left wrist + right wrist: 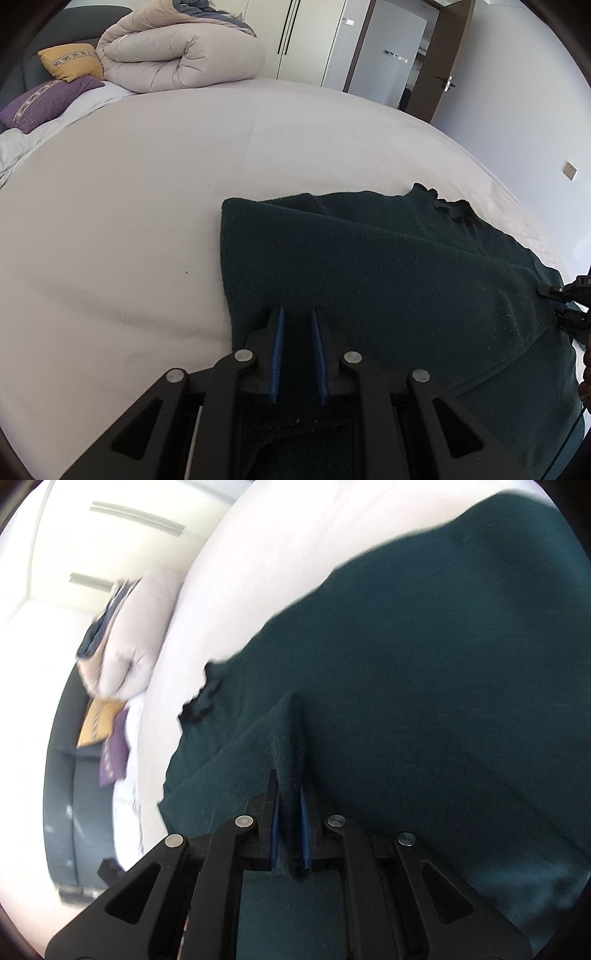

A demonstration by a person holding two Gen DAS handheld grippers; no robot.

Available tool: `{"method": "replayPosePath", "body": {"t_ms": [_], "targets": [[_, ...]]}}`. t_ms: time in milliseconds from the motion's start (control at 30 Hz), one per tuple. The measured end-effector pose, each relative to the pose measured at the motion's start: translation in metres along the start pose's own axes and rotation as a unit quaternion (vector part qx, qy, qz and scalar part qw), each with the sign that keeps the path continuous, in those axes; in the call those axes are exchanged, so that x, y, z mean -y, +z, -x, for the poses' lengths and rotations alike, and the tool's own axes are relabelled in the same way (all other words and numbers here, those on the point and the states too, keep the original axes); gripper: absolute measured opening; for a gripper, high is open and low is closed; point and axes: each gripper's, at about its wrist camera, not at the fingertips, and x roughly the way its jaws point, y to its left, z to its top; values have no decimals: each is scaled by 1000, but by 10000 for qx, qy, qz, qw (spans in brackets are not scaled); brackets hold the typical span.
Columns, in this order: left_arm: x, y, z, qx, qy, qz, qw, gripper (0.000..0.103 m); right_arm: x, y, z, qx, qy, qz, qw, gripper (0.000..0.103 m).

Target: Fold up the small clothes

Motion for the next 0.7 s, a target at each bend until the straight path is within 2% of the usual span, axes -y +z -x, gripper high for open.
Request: {"method": "replayPosePath", "body": {"t_ms": [67, 133, 200, 267, 333, 367, 433, 467, 533, 567, 600, 633, 700], "targets": [[2, -1, 0, 13, 78, -71, 9999, 17, -6, -2, 22, 446, -170, 88, 9988, 13], [5, -2, 0, 31, 178, -162, 9997, 17, -20, -10, 41, 766, 211, 288, 9964, 13], [7, -2, 1, 44, 244, -219, 9995, 17, -36, -20, 41, 694, 537, 537, 9947, 13], [8, -3, 0, 50, 269, -241, 9993, 17, -47, -30, 25, 359, 664, 784, 9941, 13], [8, -3, -2, 36, 283, -256, 9993, 17, -39, -34, -6, -182, 531, 723, 9958, 13], [9, -3, -2, 34, 307, -278, 9991, 17, -24, -33, -23, -415, 367, 498, 9972, 10], [11, -3, -3, 41, 345, -311, 9989, 17, 0, -30, -20, -265, 910, 73, 9955, 8], [12, -3, -4, 47, 377, -340, 9987, 17, 10, -29, -4, -8, 931, -138, 9956, 8], [15, -4, -4, 58, 444, -395, 9982, 17, 22, -28, 28, 496, 790, -179, 9955, 16], [17, -4, -4, 63, 473, -420, 9980, 17, 31, -29, 48, 765, 667, -207, 9946, 23], [17, -4, -4, 64, 494, -439, 9978, 17, 45, -30, 72, 1009, 598, -297, 9927, 50], [18, -4, -4, 67, 515, -458, 9976, 17, 60, -31, 94, 1200, 614, -443, 9899, 68], [17, -4, -4, 75, 488, -437, 9978, 17, 99, -39, 147, 1766, 690, -856, 9781, 68]]}}
